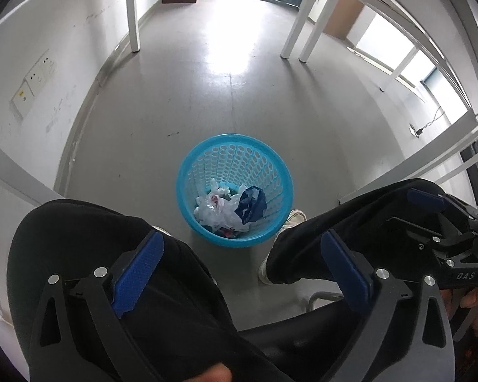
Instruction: Collect trash
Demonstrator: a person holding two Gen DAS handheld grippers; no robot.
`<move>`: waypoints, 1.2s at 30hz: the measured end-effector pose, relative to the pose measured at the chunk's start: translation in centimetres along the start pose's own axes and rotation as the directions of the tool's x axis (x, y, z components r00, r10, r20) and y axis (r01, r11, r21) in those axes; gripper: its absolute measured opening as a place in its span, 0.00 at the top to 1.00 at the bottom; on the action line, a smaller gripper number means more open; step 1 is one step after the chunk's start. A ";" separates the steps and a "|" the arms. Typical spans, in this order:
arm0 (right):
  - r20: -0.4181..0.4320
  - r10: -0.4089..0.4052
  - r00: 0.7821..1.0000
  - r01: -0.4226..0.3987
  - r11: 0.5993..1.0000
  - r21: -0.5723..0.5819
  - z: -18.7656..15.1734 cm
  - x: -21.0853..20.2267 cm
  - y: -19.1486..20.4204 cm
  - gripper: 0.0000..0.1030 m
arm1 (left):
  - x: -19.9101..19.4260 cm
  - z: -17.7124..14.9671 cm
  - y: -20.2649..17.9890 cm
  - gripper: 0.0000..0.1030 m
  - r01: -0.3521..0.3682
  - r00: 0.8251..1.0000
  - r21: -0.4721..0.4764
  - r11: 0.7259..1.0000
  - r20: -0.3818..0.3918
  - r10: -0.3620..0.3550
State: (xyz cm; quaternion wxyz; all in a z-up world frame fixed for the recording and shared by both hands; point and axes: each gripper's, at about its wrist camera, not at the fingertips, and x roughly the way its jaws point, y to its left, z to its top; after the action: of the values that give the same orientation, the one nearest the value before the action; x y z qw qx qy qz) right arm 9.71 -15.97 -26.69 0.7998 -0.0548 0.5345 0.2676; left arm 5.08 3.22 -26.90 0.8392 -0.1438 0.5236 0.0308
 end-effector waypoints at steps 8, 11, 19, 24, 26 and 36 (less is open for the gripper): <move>-0.015 0.028 0.999 -0.028 0.999 0.024 0.2 0.5 -0.3 0.08 | 0.2 -0.2 -0.7 0.06 -0.005 1.000 0.031 1.000 -0.005 0.005; -0.018 0.028 0.999 -0.027 1.000 0.013 0.3 0.6 -0.1 0.08 | 0.2 -0.2 -1.0 0.06 -0.004 1.000 0.039 0.999 -0.002 0.004; -0.028 0.038 0.999 -0.037 0.999 0.024 0.3 0.9 -0.1 0.08 | 0.3 -0.2 -1.1 0.06 -0.002 1.000 0.037 0.999 -0.008 0.002; -0.029 0.042 0.999 -0.042 0.999 0.028 0.3 1.0 -0.1 0.08 | 0.4 -0.3 -1.3 0.06 0.000 1.000 0.038 0.999 -0.011 0.000; -0.030 0.043 0.999 -0.042 0.999 0.030 0.3 1.1 -0.1 0.08 | 0.4 -0.3 -1.3 0.06 -0.001 1.000 0.038 0.999 -0.011 0.001; -0.031 0.042 0.999 -0.041 0.999 0.029 0.3 1.1 -0.2 0.08 | 0.4 -0.4 -1.1 0.06 0.004 1.000 0.037 0.999 -0.012 -0.003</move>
State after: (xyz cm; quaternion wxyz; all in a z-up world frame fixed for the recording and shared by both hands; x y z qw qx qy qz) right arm 10.37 -15.63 -27.54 0.7863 -0.0366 0.5517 0.2757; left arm 5.16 2.01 -27.22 0.8386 -0.1292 0.5288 0.0187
